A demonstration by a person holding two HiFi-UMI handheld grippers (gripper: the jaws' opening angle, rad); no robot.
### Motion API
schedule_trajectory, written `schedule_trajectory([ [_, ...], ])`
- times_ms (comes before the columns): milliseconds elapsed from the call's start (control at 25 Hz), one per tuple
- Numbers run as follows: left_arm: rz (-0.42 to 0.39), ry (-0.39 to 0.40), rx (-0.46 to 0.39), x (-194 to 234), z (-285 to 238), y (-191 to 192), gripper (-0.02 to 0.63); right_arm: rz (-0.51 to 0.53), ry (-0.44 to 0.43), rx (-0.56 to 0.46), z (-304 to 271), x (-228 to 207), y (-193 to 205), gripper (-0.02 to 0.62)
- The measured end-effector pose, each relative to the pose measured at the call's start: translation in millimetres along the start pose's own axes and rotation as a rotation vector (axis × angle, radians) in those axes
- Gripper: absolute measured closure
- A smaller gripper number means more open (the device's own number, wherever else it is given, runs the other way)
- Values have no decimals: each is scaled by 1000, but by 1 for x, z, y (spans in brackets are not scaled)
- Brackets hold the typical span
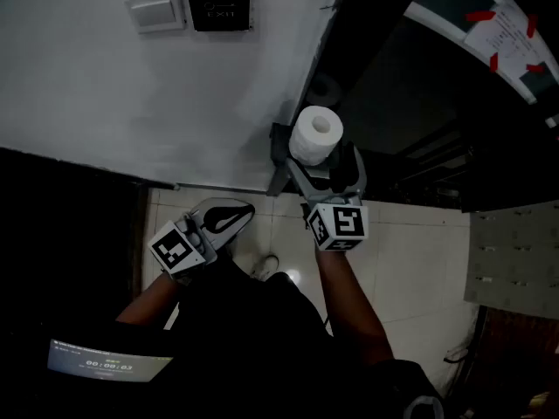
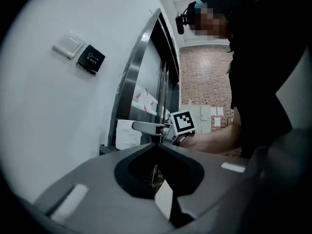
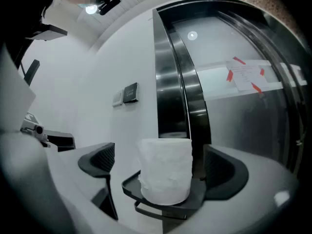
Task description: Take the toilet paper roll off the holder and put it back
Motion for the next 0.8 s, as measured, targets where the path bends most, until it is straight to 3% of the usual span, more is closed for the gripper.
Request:
schedule_trajectory([
  [280, 0, -6, -4, 7, 4, -2, 604, 8, 34, 104, -35, -7, 14, 41],
  [600, 15, -34, 2, 12, 8, 1, 604, 49, 34, 142, -53, -7, 15, 50],
  [640, 16, -35, 2, 12, 8, 1, 604, 48, 34, 145, -53, -8, 15, 72],
  [680, 17, -35, 2, 12, 8, 1, 604, 46, 35, 144, -52, -9, 15, 136],
  [800, 14, -35, 0, 12, 8, 1, 604, 38, 28, 141, -52, -11, 16, 146],
])
Point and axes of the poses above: the fingertips, and each gripper's own axes: z backward along the fingers, x to its left, y out of its underside, the point moved 7 cm from there along z, backward along the fingers, and after that the axes turned 8 degrees about z, right-handed, at the moved point
